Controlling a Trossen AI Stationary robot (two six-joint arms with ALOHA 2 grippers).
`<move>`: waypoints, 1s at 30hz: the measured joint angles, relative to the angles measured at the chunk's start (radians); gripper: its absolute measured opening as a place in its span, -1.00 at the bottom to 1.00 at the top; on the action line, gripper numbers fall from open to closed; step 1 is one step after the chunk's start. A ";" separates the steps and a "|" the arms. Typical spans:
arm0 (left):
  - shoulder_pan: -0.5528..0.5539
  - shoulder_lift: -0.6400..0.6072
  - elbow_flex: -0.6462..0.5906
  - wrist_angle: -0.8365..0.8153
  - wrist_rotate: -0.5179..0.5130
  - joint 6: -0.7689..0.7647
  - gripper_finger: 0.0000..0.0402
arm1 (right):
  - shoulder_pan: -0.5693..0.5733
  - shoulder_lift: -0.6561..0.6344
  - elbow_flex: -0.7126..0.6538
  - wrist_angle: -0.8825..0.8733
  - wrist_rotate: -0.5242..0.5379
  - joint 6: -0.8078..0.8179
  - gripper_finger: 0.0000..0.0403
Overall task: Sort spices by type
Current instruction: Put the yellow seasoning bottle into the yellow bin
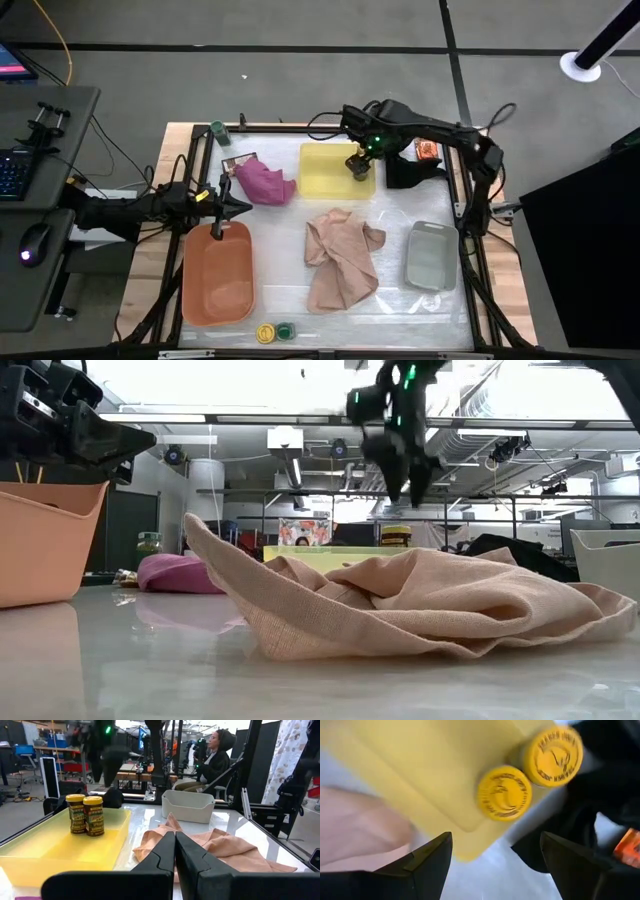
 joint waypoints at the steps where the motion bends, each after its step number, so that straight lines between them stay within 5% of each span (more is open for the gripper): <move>1: 0.000 0.000 0.000 0.000 0.000 0.000 -1.00 | 0.020 -0.022 0.007 0.004 0.008 -0.001 0.48; 11: 0.000 0.000 0.000 0.000 0.000 0.000 -1.00 | 0.345 -0.252 -0.220 0.073 0.108 0.205 0.48; 22: -0.001 0.000 0.000 0.018 0.004 -0.021 -1.00 | 0.876 -0.501 -0.608 0.307 0.037 1.060 0.48; 27: -0.015 0.003 0.000 0.206 0.062 -0.394 -1.00 | 1.047 -0.508 -0.625 0.339 0.159 1.280 0.48; 30: -0.020 0.003 0.000 0.357 0.005 -0.616 -1.00 | 1.092 -0.507 -0.625 0.339 0.254 1.321 0.48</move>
